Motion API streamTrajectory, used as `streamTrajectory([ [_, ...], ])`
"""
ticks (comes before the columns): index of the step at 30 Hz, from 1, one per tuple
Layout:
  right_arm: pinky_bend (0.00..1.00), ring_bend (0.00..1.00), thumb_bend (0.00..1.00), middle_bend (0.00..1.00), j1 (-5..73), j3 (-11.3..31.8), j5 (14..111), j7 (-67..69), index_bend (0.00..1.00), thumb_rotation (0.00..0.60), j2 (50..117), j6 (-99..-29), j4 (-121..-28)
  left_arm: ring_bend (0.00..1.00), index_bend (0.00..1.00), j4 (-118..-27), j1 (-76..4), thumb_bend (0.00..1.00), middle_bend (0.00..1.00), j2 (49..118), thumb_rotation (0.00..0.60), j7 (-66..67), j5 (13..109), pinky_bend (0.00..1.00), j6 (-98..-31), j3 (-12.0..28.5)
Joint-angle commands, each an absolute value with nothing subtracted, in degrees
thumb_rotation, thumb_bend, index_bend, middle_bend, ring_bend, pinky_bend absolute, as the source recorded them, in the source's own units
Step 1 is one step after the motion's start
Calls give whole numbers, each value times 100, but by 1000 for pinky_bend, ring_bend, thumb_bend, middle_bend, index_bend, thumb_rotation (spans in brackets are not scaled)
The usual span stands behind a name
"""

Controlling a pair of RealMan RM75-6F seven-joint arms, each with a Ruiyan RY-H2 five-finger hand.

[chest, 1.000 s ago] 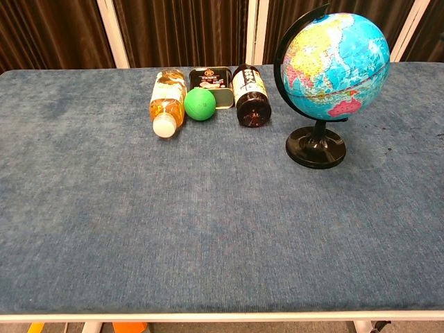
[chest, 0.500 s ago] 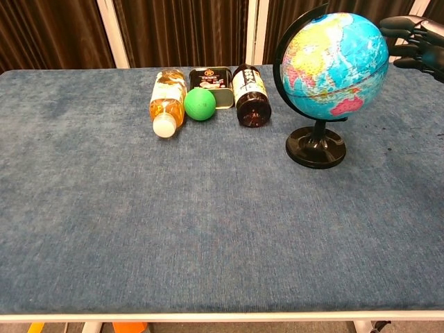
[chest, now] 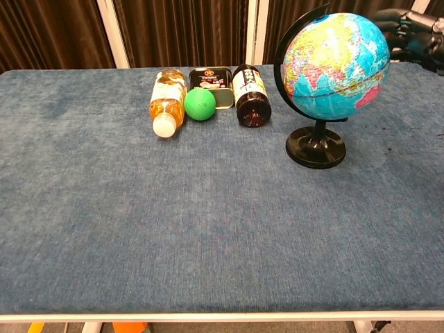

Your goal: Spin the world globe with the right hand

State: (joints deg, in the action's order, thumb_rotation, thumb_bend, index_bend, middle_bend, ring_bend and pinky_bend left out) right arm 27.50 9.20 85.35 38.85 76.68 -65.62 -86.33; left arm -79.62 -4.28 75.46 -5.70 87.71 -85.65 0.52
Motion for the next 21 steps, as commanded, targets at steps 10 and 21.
streamTrajectory([
  [10, 0, 0, 773, 0, 2347, 508, 8987, 3787, 0, 155, 7519, -7228, -8838, 40, 69, -7896, -422, 94, 77, 7583, 600, -627, 8767, 113, -8558, 48],
  [21, 0, 0, 784, 0, 2167, 187, 9296, 3766, 0, 145, 7584, -7488, -8928, 40, 69, -7916, -415, 94, 77, 7570, 600, -620, 8777, 113, -8570, 43],
])
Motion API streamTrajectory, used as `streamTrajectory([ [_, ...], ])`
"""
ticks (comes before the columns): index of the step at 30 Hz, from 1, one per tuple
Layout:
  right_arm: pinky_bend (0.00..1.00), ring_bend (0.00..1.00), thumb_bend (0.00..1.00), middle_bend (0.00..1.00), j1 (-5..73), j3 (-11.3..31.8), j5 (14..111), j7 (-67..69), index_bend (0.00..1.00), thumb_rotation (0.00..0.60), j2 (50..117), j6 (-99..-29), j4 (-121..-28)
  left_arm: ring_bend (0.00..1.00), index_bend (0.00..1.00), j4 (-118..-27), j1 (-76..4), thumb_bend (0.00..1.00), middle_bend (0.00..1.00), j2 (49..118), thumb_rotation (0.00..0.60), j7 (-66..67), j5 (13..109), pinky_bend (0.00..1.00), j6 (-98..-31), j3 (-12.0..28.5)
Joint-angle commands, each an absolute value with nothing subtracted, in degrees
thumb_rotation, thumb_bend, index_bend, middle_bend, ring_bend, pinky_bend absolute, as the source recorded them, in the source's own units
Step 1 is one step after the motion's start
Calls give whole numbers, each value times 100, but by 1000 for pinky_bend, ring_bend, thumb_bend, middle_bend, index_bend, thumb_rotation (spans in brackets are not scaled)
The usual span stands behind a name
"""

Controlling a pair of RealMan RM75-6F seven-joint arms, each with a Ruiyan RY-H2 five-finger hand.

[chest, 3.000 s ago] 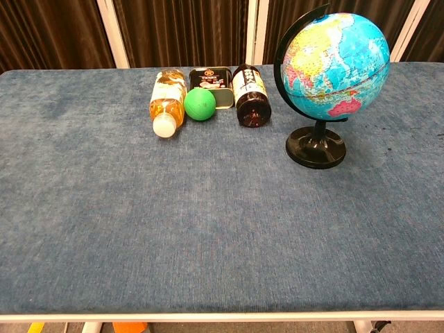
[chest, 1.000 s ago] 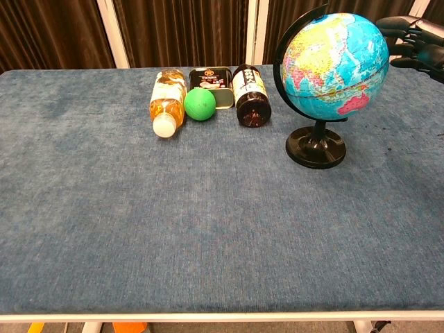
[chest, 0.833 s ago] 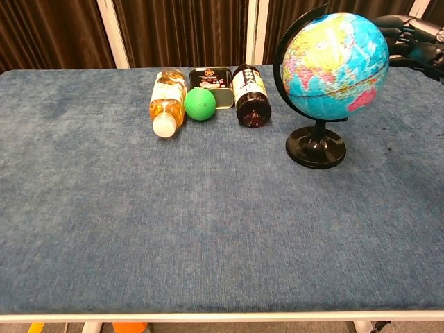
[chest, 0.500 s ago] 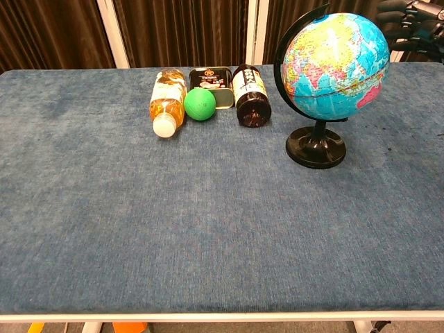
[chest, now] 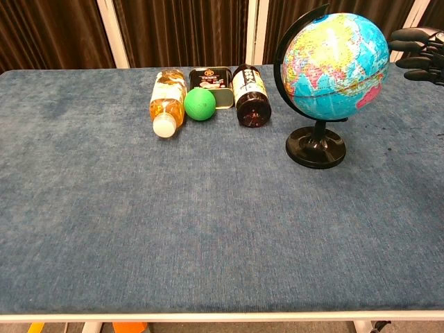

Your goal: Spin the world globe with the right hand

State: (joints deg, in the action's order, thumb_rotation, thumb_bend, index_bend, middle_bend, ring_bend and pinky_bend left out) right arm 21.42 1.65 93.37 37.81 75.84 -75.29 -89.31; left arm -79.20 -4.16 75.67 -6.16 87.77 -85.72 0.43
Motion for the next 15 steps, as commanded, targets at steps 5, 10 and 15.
streamTrajectory([
  [5, 0, 0, 787, 0, 2259, 308, 9112, 3751, 0, 144, 7601, -7343, -8910, 40, 69, -7884, -400, 94, 77, 7576, 600, -655, 8761, 113, -8571, 38],
  [10, 0, 0, 787, 0, 2392, 459, 8908, 3794, 0, 146, 7592, -7139, -8887, 40, 69, -7859, -393, 94, 77, 7580, 600, -684, 8742, 113, -8560, 39],
  [15, 0, 0, 788, 0, 2649, 668, 8629, 3959, 0, 146, 7508, -6708, -8863, 40, 69, -7847, -396, 94, 77, 7582, 600, -690, 8737, 113, -8548, 42],
])
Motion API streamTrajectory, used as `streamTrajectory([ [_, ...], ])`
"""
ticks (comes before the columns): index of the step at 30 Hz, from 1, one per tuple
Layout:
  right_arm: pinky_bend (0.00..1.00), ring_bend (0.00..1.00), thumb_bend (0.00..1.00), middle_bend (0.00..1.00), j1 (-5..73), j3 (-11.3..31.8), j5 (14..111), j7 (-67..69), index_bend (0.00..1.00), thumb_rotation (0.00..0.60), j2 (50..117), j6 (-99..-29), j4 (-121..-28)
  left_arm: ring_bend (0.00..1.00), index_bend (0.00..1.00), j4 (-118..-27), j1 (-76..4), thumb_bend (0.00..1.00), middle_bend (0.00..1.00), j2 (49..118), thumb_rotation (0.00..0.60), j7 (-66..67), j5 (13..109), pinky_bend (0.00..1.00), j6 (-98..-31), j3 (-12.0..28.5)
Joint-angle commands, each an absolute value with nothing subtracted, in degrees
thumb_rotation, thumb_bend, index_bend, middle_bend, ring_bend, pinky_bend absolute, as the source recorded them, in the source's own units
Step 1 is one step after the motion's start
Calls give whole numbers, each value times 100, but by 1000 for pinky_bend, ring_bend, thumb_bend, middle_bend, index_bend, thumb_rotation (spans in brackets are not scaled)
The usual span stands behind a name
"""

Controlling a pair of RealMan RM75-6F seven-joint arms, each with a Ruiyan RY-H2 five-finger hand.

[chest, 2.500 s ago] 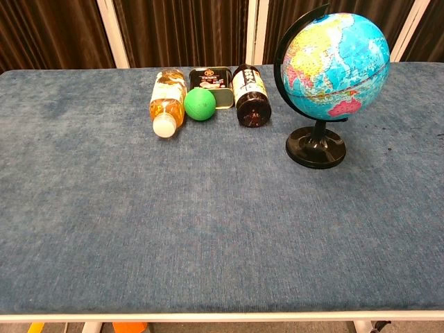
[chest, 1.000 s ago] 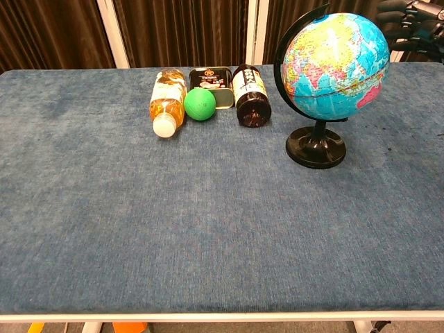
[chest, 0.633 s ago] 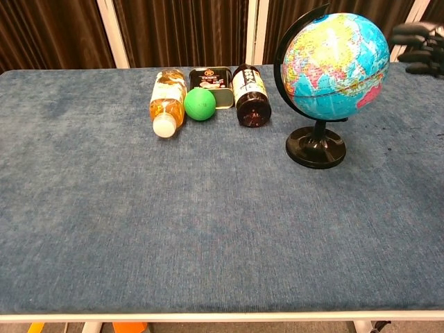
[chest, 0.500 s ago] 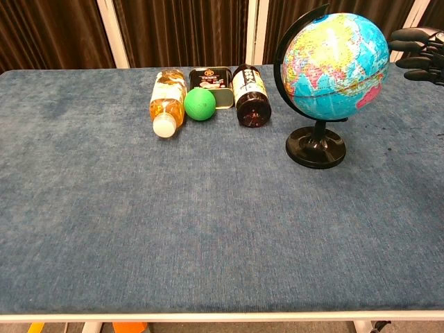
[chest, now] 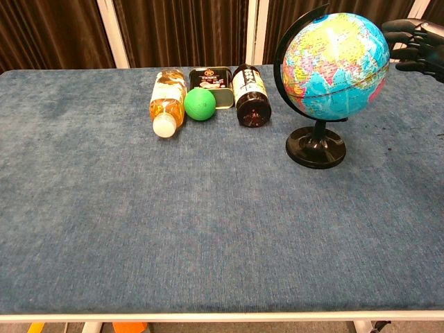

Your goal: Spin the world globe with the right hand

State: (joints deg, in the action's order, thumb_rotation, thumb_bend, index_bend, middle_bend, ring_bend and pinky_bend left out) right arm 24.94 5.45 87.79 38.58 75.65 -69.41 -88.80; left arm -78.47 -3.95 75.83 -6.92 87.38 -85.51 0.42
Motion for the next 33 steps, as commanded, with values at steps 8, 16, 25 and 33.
streamTrajectory([
  [8, 0, 0, 795, 0, 3033, 913, 8295, 4145, 0, 146, 7433, -6074, -8761, 40, 69, -7876, -390, 95, 77, 7562, 600, -688, 8704, 113, -8529, 51],
  [16, 0, 0, 797, 0, 2878, 850, 8414, 4232, 0, 145, 7338, -6345, -8759, 40, 69, -7870, -386, 94, 77, 7563, 600, -733, 8690, 113, -8520, 56],
  [25, 0, 0, 800, 0, 2295, 183, 9232, 4107, 0, 143, 7335, -7239, -8929, 40, 69, -7893, -406, 95, 77, 7559, 600, -709, 8751, 113, -8533, 49],
  [33, 0, 0, 805, 0, 2304, 153, 9259, 4076, 0, 137, 7401, -7258, -8917, 40, 69, -7913, -394, 95, 77, 7553, 600, -688, 8742, 113, -8539, 44],
])
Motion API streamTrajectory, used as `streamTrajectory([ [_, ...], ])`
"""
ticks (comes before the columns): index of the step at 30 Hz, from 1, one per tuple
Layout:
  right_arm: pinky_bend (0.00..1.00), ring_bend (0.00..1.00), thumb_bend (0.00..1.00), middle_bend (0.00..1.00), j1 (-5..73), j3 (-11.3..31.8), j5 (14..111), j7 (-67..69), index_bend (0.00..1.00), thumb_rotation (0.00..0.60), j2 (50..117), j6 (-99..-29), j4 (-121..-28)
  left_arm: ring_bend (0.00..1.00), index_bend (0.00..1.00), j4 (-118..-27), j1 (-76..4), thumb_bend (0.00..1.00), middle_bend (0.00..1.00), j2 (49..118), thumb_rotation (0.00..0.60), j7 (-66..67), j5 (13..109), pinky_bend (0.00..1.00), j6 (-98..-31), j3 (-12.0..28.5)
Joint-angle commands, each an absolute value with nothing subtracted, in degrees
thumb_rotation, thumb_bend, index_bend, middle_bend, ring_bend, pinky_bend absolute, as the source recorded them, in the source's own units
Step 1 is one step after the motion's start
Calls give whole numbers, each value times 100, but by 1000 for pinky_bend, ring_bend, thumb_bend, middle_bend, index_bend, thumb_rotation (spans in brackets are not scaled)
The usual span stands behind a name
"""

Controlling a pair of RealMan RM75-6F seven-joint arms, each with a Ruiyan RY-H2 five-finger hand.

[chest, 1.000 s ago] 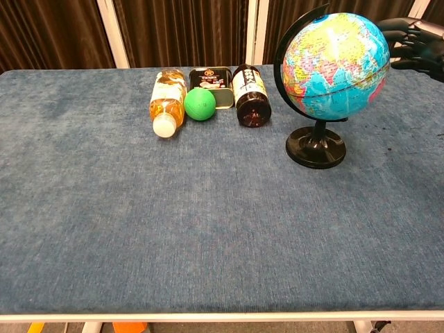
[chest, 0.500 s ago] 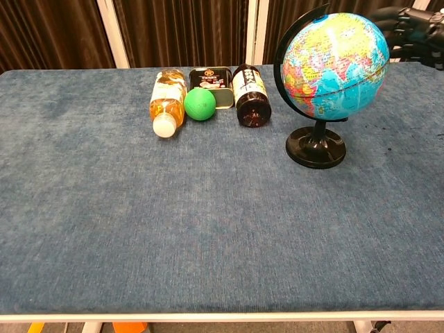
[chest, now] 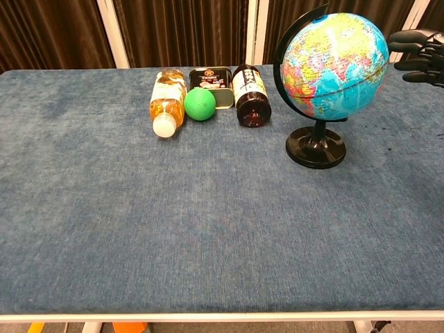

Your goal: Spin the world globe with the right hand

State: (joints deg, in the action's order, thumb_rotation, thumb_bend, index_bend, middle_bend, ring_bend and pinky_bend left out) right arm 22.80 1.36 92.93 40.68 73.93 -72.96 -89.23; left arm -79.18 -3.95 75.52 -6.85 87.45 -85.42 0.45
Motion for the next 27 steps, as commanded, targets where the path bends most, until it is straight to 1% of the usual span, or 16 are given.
streamTrajectory([
  [1, 0, 0, 805, 0, 2320, 168, 9237, 4081, 0, 137, 7402, -7236, -8916, 40, 69, -7908, -393, 95, 77, 7554, 600, -695, 8739, 113, -8537, 44],
  [7, 0, 0, 806, 0, 2477, 317, 9046, 4055, 0, 137, 7414, -7016, -8915, 40, 69, -7859, -390, 94, 77, 7568, 600, -744, 8719, 113, -8517, 43],
  [17, 0, 0, 809, 0, 2875, 713, 8480, 4108, 0, 138, 7359, -6371, -8834, 40, 69, -7833, -367, 95, 77, 7564, 600, -775, 8695, 113, -8527, 46],
  [23, 0, 0, 814, 0, 3054, 864, 8223, 4194, 0, 138, 7333, -6026, -8714, 40, 69, -7828, -367, 95, 77, 7567, 600, -768, 8674, 113, -8502, 48],
  [25, 0, 0, 814, 0, 3047, 860, 8246, 4215, 0, 133, 7326, -6046, -8691, 40, 69, -7828, -362, 95, 77, 7569, 600, -771, 8672, 113, -8508, 49],
  [27, 0, 0, 814, 0, 2965, 812, 8358, 4211, 0, 127, 7309, -6214, -8708, 40, 69, -7824, -355, 94, 77, 7569, 600, -776, 8664, 113, -8509, 49],
])
